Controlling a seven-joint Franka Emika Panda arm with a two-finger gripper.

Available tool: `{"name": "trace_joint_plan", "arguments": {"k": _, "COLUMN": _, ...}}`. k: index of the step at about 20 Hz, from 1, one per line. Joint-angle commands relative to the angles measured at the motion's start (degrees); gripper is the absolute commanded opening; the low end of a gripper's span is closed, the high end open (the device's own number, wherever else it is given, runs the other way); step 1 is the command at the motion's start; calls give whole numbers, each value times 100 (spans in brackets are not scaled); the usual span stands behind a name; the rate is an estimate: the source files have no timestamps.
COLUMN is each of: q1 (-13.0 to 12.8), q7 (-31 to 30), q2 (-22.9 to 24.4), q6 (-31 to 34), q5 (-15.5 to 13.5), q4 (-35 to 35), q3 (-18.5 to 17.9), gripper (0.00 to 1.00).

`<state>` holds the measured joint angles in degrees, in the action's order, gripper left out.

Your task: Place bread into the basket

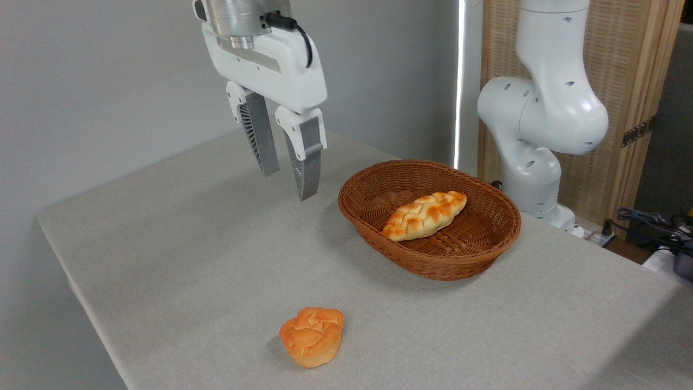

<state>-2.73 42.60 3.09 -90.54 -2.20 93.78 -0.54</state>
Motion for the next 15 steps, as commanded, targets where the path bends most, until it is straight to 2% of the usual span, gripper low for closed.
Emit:
{"name": "trace_joint_plan", "arguments": {"k": 1, "q1": -140, "q7": -15, "q2": -19, "q6": -25, "q5": -97, "q4": -62, "q3": -174, "gripper": 100}}
{"name": "trace_joint_plan", "arguments": {"k": 15, "q1": -140, "q7": -15, "q2": -27, "q6": 10, "q5": -44, "q4": -71, "q3": -165, "gripper": 100}}
